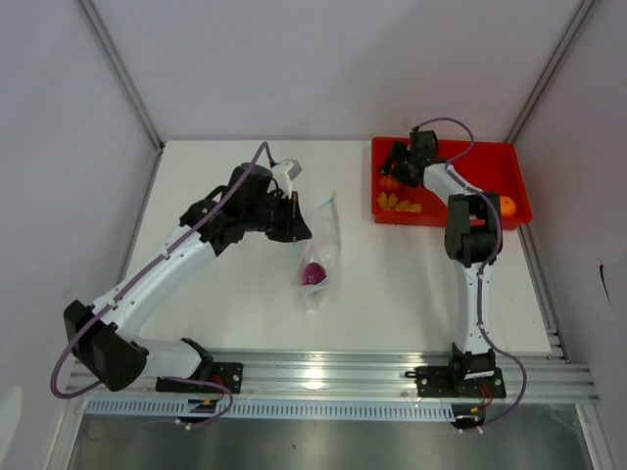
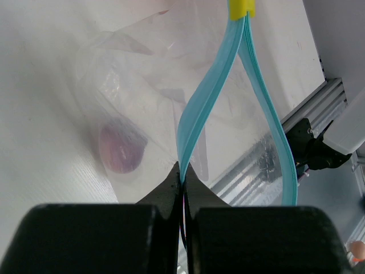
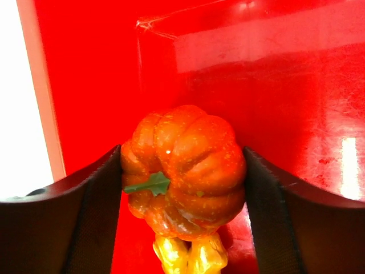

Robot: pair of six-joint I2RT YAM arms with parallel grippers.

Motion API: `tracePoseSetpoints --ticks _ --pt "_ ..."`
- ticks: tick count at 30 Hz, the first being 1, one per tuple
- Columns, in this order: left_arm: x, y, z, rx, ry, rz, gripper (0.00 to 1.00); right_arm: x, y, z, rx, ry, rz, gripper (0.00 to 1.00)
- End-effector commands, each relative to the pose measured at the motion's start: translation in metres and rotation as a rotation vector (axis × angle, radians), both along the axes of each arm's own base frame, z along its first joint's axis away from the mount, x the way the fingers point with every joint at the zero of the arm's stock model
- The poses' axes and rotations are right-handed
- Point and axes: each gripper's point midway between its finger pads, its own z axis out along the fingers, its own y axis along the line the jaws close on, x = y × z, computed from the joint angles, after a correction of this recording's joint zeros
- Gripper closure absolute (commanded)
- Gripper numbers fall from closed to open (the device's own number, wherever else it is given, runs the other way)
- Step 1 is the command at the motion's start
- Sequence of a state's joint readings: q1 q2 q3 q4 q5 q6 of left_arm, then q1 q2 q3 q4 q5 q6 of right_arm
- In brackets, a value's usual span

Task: Place the food in the zip-top bag and seal the zipper
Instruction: Pick up the fake vegetable from the bin.

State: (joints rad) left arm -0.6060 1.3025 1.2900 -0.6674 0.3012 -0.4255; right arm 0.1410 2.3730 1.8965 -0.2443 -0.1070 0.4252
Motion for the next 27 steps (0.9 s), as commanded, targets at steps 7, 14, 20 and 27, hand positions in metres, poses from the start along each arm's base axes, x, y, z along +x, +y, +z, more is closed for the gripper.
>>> tracePoseSetpoints --ticks 7,14,20,27 --pt "-0.001 -0.003 0.004 -0.028 -0.007 -0.021 0.99 -0.006 -0.004 0.031 -0.032 -0.038 0.001 0.48" --pt "-0.001 -0.006 -0.002 -0.045 0.011 -0.016 0.99 -0.007 -0.020 0.061 -0.046 -0.081 -0.023 0.82" --pt "-0.001 -0.003 -0.008 -0.048 0.015 0.011 0.99 -0.015 -0.031 0.119 -0.038 -0.161 -0.041 0.84" --pt "0.003 0.002 -0.003 -0.066 0.007 0.050 0.99 -0.060 -0.016 0.217 0.024 -0.314 -0.010 0.89"
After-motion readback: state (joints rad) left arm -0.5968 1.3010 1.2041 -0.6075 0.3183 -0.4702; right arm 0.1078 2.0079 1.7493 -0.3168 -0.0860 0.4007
